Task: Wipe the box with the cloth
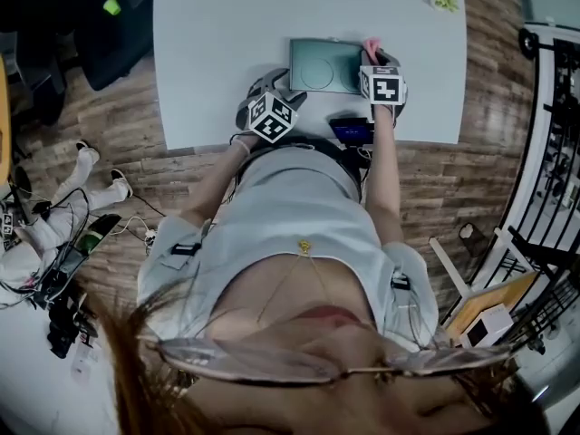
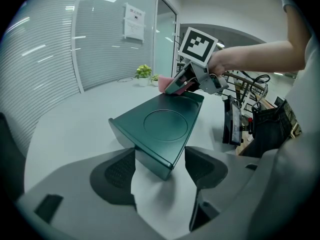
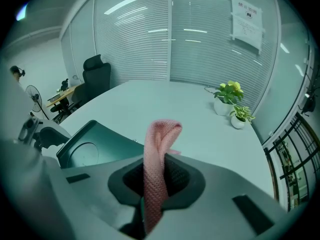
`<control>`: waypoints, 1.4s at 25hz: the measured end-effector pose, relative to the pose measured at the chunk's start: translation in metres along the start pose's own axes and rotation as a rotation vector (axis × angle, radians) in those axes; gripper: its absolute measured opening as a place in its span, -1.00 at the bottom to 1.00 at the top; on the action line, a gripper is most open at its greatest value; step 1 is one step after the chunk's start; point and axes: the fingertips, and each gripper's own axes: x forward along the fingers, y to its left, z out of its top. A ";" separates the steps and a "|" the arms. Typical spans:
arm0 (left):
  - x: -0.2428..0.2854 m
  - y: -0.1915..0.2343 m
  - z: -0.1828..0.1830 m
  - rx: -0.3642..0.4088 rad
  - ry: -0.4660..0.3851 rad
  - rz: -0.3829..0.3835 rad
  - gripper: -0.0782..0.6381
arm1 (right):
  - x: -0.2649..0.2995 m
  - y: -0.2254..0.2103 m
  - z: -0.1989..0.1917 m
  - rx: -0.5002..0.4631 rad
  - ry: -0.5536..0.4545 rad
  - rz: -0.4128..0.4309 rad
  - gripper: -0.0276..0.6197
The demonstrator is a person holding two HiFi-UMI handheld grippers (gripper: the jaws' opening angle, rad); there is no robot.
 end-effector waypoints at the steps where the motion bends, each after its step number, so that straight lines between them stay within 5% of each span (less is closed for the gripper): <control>1: 0.000 0.000 0.000 0.000 0.000 0.000 0.07 | 0.000 0.000 0.000 0.000 0.001 -0.002 -0.78; 35: 0.003 -0.003 0.002 -0.016 0.007 0.006 0.07 | 0.017 0.077 0.023 -0.127 -0.016 0.153 -0.78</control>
